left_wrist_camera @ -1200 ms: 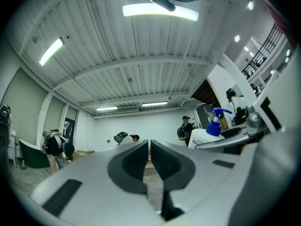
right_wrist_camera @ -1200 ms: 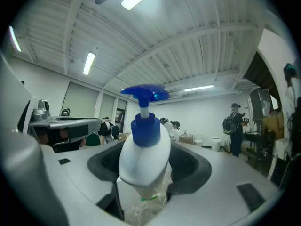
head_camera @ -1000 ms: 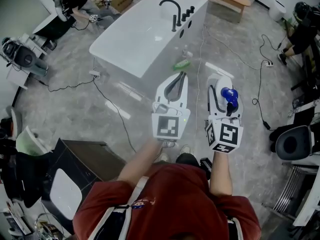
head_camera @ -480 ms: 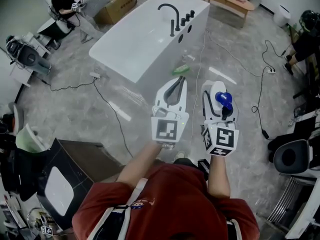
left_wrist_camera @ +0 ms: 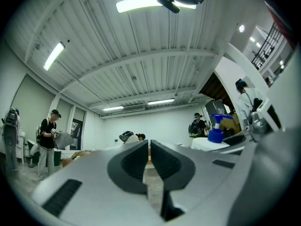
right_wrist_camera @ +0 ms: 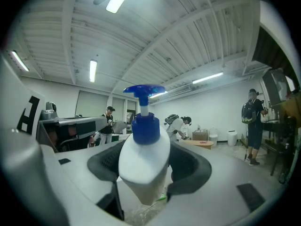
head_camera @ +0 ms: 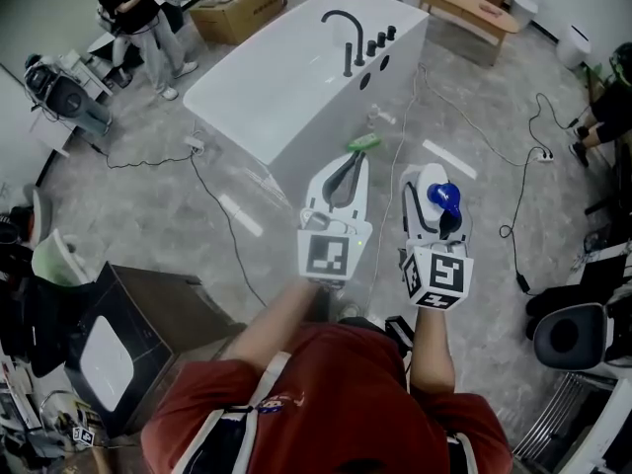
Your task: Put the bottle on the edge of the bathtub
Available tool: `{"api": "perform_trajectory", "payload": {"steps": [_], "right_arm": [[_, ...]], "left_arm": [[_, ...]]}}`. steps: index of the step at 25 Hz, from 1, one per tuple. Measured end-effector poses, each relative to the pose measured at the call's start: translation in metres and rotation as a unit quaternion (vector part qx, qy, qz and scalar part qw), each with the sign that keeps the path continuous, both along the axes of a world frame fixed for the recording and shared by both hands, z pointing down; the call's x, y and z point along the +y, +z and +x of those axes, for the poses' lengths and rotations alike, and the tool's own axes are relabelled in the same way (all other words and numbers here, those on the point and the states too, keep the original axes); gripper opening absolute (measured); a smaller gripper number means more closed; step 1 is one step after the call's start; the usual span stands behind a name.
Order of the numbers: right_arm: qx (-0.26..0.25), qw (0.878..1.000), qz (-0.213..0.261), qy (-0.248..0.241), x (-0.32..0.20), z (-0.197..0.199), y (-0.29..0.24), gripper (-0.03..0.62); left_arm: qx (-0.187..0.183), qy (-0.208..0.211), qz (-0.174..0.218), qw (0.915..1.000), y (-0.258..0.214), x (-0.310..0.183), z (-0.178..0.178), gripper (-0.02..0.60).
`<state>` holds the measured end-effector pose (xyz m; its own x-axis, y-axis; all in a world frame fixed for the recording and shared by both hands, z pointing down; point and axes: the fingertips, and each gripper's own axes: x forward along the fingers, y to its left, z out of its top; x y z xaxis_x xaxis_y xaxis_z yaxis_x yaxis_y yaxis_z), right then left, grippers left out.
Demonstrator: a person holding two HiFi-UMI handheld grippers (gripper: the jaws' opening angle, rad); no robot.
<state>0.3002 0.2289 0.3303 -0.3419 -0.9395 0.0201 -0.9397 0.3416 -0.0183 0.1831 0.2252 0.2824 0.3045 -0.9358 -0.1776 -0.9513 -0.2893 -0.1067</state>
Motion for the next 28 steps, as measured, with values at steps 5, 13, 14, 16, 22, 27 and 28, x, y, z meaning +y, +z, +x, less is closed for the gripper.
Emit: {"api": "perform_trajectory", "payload": {"steps": [5, 13, 14, 16, 22, 27, 28], "right_arm": [[0.000, 1.000, 0.001, -0.007, -0.016, -0.006, -0.001, 0.281], [0.013, 1.000, 0.005, -0.016, -0.055, -0.027, 0.000, 0.281], [0.014, 1.000, 0.005, -0.017, -0.061, -0.031, 0.000, 0.281], [0.016, 1.000, 0.004, -0.019, -0.073, -0.040, 0.001, 0.281], [0.032, 0.999, -0.003, -0.030, -0.117, -0.075, 0.003, 0.281], [0.043, 0.999, -0.010, -0.028, -0.156, -0.100, 0.001, 0.281], [0.045, 0.998, -0.012, -0.029, -0.164, -0.107, 0.002, 0.281]], "left_arm": [[0.000, -0.004, -0.004, 1.0000, 0.002, -0.015, -0.007, 0.028], [0.009, -0.009, -0.001, 0.9999, 0.004, -0.052, -0.026, 0.028], [0.010, -0.010, 0.000, 0.9999, 0.004, -0.058, -0.030, 0.028], [0.013, -0.012, 0.001, 0.9998, 0.005, -0.071, -0.039, 0.028], [0.017, -0.020, -0.006, 0.9996, 0.008, -0.117, -0.073, 0.028], [0.013, -0.015, -0.014, 0.9997, 0.012, -0.155, -0.096, 0.028], [0.004, -0.013, -0.015, 0.9998, 0.015, -0.162, -0.102, 0.028]]}}
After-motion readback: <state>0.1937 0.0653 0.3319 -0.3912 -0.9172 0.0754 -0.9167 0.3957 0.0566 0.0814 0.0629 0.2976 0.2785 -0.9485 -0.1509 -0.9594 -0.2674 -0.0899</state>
